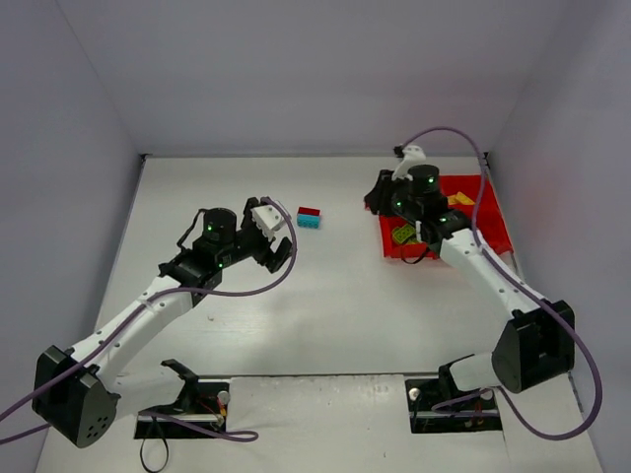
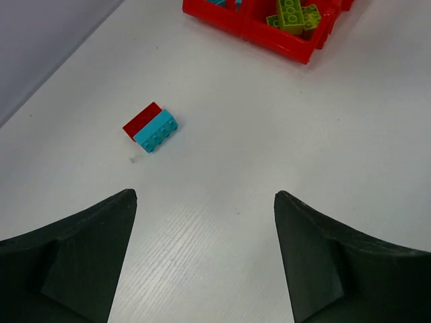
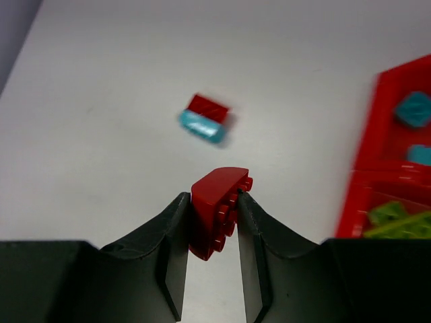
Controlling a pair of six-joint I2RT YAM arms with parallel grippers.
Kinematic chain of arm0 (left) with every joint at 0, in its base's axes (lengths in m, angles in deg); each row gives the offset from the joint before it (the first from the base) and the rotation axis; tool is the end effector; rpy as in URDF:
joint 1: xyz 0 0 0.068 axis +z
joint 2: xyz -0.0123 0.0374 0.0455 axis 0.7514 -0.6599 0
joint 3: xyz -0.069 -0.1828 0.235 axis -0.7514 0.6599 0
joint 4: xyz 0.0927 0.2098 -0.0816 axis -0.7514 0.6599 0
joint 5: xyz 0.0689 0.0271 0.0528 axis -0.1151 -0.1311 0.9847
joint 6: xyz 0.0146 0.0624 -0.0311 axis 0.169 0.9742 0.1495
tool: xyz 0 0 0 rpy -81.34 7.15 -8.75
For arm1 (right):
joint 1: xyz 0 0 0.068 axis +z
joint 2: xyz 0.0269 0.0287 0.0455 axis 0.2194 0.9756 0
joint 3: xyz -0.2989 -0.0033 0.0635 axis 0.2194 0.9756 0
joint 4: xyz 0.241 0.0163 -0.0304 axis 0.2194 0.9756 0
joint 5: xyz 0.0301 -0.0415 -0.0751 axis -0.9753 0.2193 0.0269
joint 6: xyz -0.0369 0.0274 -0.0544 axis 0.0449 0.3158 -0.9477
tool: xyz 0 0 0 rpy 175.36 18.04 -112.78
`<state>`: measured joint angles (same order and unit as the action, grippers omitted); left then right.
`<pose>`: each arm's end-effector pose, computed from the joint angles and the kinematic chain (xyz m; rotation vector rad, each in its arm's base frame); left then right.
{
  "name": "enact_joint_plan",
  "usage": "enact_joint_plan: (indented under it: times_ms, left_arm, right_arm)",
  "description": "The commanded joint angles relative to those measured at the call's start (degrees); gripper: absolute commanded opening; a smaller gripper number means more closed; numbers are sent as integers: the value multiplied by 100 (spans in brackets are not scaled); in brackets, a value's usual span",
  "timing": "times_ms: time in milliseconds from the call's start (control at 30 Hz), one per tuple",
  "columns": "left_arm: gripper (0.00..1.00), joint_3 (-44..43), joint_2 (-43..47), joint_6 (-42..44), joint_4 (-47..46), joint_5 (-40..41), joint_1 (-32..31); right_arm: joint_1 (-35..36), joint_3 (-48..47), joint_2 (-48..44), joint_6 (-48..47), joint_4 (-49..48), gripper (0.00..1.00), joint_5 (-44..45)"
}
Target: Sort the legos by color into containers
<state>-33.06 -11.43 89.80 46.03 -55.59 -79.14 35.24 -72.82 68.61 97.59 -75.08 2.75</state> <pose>0.1982 -0.1446 0.3533 0.9460 1.5793 -0.6123 0.3019 0.1427 0.3665 -0.2971 1.8127 0.7331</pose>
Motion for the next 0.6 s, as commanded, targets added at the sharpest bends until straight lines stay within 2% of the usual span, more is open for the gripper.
enact_joint_plan:
  times_ms: [0,200,300,567]
  left_arm:
    - [76,-405,-72,-513,-399,528,11]
    - [77,-668,-274,-970,-109,1363,20]
    - [78,-774,-370,-1154,181,1653,20]
    - [78,-1082,-564,-1488,656,2058,55]
  right_arm:
    - [-559,-8,-560,-667,64,0,1436]
    - [-2201,370,-570,-625,-129,0,1929]
    - [-2773,396,-351,-502,-243,0,1992]
    - [-3382,405,624,-353,-841,0,2212]
